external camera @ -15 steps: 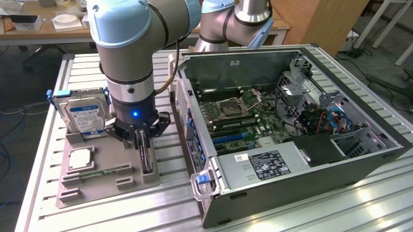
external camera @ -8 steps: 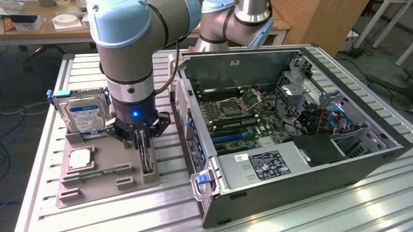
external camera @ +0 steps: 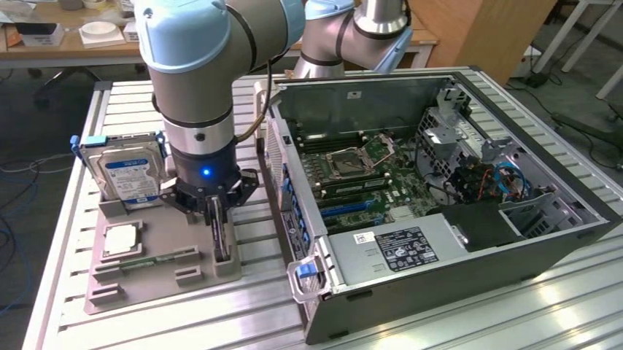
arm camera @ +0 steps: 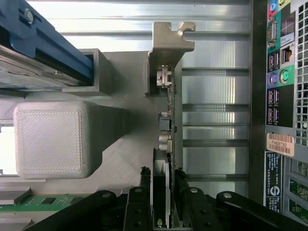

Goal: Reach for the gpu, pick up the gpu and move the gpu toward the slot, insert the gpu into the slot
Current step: 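Pick up the gpu and move the gpu toward the slot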

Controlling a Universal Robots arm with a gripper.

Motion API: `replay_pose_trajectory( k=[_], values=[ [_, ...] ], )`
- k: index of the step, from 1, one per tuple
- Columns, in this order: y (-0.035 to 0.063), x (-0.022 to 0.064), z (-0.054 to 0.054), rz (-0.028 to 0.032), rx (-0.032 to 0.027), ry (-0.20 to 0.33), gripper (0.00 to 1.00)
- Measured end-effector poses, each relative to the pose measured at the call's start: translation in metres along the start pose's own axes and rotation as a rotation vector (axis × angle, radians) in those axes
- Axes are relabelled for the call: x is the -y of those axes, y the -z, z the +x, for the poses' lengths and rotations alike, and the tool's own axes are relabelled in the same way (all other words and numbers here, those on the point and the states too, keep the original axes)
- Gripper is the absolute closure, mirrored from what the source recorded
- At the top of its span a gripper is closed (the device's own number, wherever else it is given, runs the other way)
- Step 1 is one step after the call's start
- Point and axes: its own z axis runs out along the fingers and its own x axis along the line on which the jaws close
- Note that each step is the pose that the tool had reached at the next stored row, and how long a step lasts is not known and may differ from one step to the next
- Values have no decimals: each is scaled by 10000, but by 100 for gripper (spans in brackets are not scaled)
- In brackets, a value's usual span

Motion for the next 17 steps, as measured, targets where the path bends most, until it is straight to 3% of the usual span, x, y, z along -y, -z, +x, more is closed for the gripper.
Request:
replay_pose_trajectory(
  k=[2,3,17],
  values=[
    [0,0,0,0,0,0,67],
    [0,0,0,0,0,0,74],
    [0,0,0,0,-1,0,74]
  ],
)
